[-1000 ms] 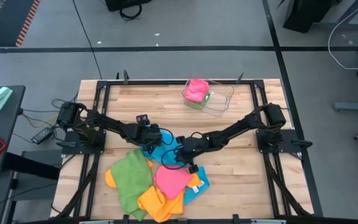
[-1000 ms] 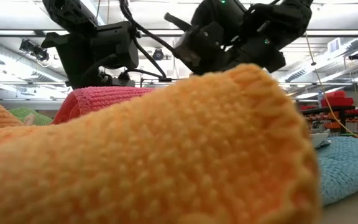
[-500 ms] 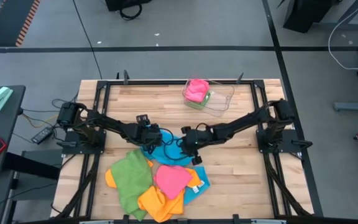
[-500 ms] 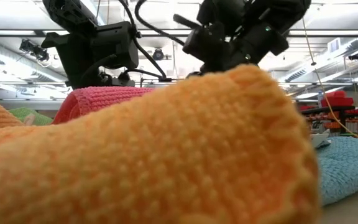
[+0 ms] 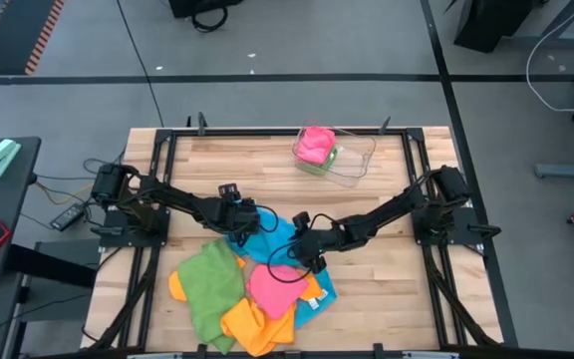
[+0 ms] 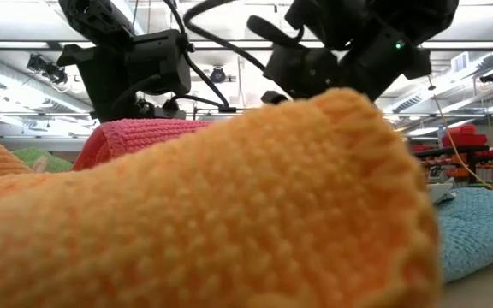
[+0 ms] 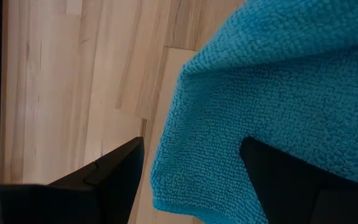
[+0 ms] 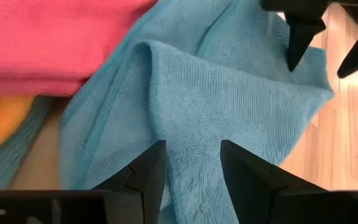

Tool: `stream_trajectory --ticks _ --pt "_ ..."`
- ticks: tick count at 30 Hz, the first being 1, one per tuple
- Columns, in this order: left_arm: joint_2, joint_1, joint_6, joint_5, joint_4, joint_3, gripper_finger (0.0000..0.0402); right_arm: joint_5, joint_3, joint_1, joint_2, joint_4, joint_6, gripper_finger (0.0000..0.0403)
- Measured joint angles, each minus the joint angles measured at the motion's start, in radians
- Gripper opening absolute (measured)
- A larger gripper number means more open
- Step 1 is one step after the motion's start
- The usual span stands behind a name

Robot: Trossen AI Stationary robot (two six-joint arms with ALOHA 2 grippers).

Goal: Fold microfiber towels
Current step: Fold the top blue towel

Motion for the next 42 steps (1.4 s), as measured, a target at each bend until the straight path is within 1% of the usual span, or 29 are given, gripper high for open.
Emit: stream_trajectory --ticks 4,11,19,22,29,31,38,42 --pt "0.000 0.000 0.000 0.000 0.000 0.000 0.0286 0.003 -0.002 0.000 0.030 0.003 -0.007 0.0160" --pt "0.000 0.000 0.000 0.000 0.000 0.000 0.0286 0.020 -0.001 0.005 0.044 0.010 -0.036 0.0158" --pt "0.000 0.000 0.000 0.000 0.000 0.000 0.0286 0.096 -0.001 0.004 0.045 0.023 -0.045 0.0155" --pt "0.000 0.000 0.000 0.000 0.000 0.000 0.0286 0.104 -0.001 0.002 0.045 0.021 -0.046 0.0135" --pt "0.000 0.000 -0.001 0.000 0.000 0.000 0.0286 0.107 -0.001 0.002 0.045 0.023 -0.047 0.0065" --pt "0.000 0.000 -0.001 0.000 0.000 0.000 0.0286 0.127 -0.001 0.002 0.039 0.019 -0.053 0.0051" --pt "0.000 0.000 -0.001 0.000 0.000 0.000 0.0286 0.223 0.000 -0.022 0.002 0.011 -0.037 0.0042" --pt "0.000 0.000 -0.014 0.002 -0.003 0.001 0.0286 0.307 0.000 -0.040 0.002 -0.005 -0.022 0.0042"
